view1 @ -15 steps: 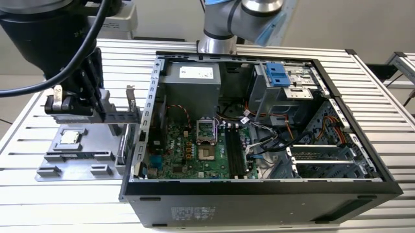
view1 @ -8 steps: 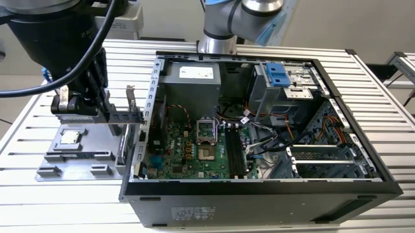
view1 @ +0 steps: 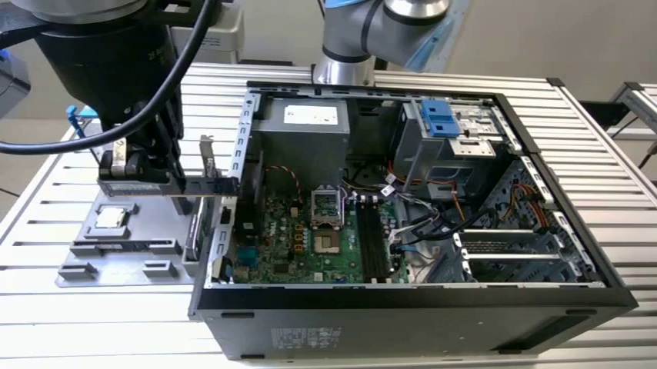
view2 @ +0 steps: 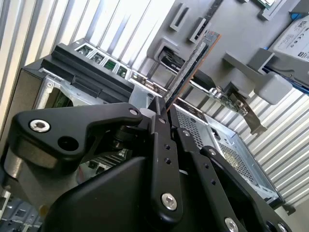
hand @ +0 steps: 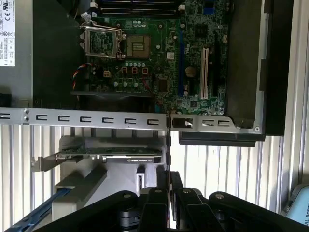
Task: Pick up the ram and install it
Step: 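Pick up the ram and move it above insertion slot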
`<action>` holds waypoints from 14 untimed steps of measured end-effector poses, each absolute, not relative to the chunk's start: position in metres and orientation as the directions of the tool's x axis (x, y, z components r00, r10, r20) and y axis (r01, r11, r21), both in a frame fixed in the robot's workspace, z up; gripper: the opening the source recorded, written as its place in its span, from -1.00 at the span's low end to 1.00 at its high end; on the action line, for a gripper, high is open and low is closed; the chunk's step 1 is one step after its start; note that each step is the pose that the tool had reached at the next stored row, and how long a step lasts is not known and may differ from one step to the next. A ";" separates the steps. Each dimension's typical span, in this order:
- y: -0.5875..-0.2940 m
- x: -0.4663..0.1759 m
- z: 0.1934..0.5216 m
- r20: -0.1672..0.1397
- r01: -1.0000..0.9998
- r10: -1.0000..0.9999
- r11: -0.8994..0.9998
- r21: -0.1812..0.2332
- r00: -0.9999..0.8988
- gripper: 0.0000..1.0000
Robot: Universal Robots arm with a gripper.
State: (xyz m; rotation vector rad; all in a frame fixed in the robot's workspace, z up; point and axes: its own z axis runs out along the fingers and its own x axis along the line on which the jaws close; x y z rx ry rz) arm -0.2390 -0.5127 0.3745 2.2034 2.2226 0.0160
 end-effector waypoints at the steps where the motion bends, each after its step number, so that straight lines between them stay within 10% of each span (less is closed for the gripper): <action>1: -0.513 -0.237 0.375 -0.001 1.000 1.000 0.008 0.016 -0.008 -1.00; 14: -0.513 -0.216 0.375 -0.001 1.000 1.000 -0.012 0.015 0.012 -1.00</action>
